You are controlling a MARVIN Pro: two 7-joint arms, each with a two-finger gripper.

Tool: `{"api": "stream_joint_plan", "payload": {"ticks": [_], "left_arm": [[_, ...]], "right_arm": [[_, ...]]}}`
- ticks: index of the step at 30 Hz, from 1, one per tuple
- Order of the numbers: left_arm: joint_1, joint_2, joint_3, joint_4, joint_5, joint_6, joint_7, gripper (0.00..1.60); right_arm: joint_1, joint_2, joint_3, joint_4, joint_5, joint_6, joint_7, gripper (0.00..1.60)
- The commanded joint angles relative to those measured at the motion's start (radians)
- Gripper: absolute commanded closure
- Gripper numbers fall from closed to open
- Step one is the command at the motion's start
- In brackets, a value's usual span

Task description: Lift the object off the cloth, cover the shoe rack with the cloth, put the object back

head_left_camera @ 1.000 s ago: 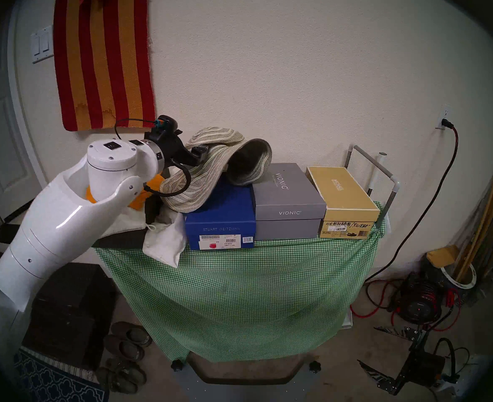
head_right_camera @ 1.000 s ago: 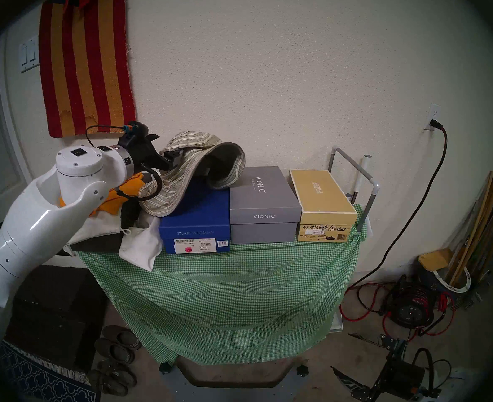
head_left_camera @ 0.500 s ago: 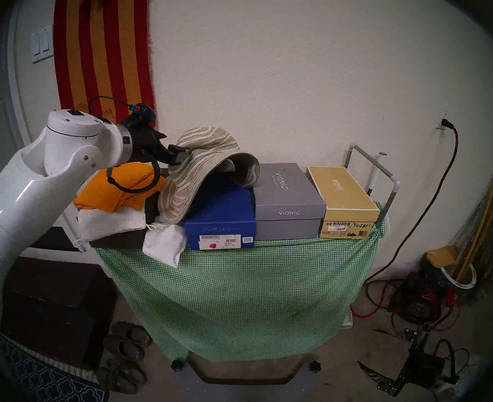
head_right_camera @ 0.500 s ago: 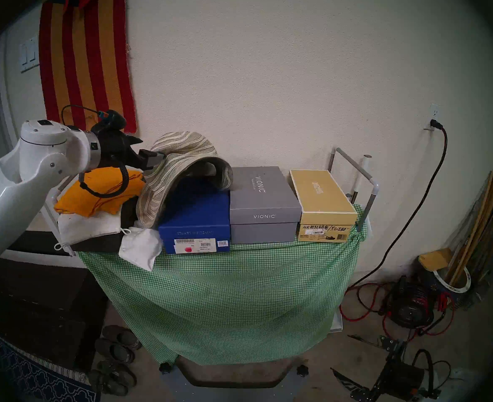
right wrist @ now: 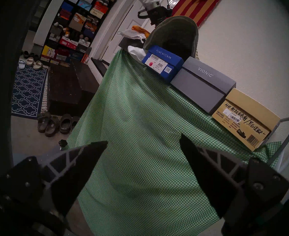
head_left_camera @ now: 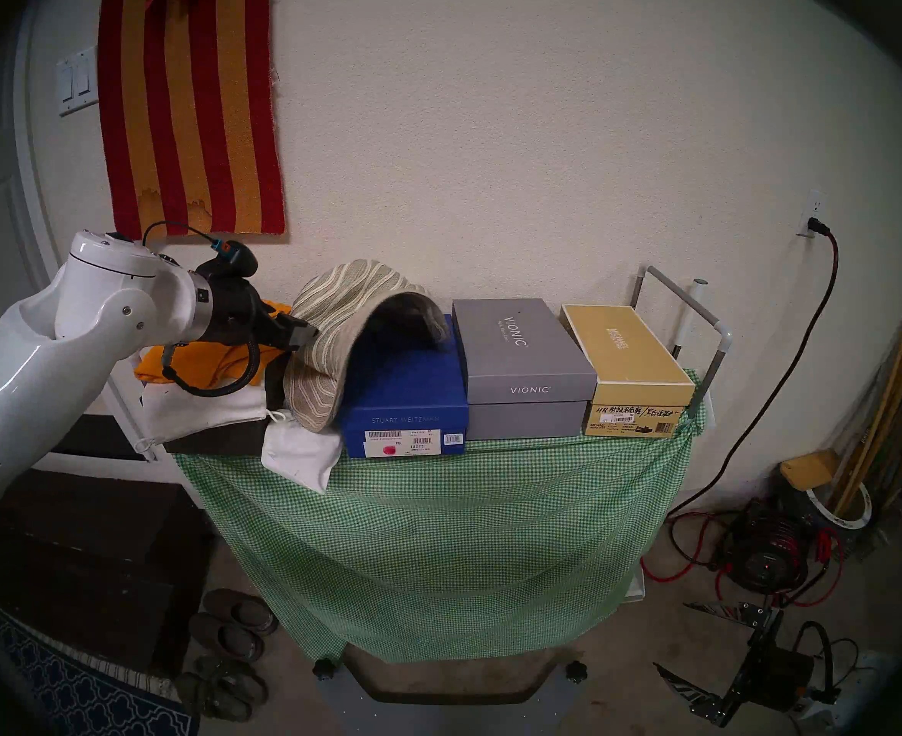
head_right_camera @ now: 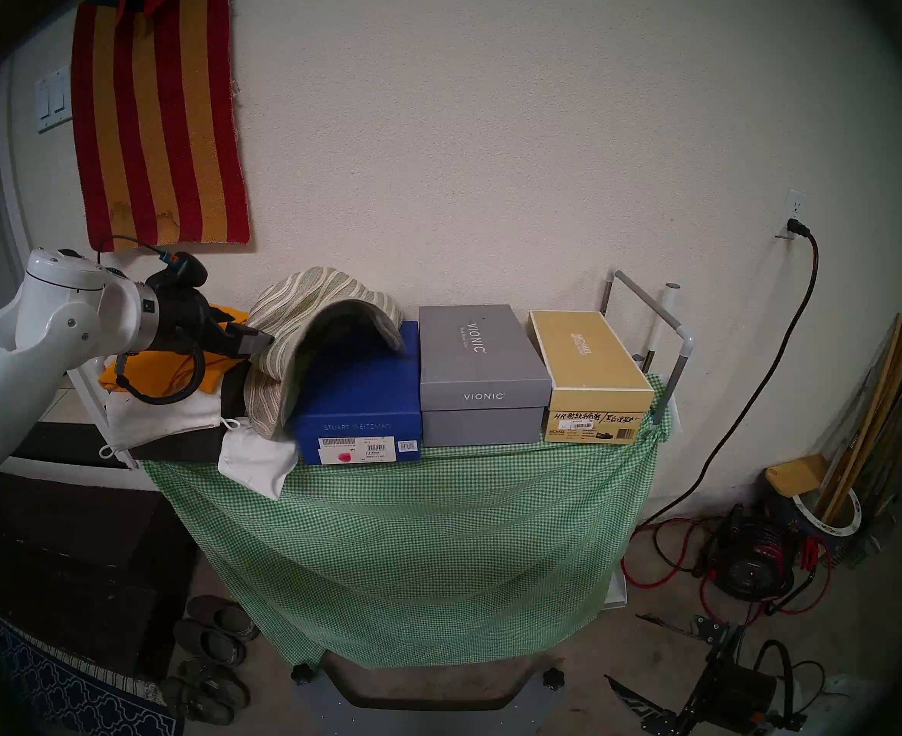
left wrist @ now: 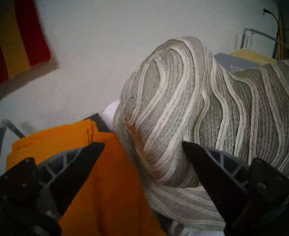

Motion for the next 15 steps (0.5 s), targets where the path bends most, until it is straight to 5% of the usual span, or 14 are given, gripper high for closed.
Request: {"api": "stream_joint_plan", "payload": {"ticks": [1,15], "left_arm": [[0.066,0.017,-0.093,0.014,-0.047,-0.057,0.056,0.00],[-0.079,-0.052,-0.163,0.101,-0.091,-0.059,0.116,0.00]], "right_arm": [[-0.002,0.000,0.005,-0.001,0.005,0.000,-0.003,0.00],[-0.002,-0.009,0.005,-0.001,0.009,0.000,0.011,0.00]]}}
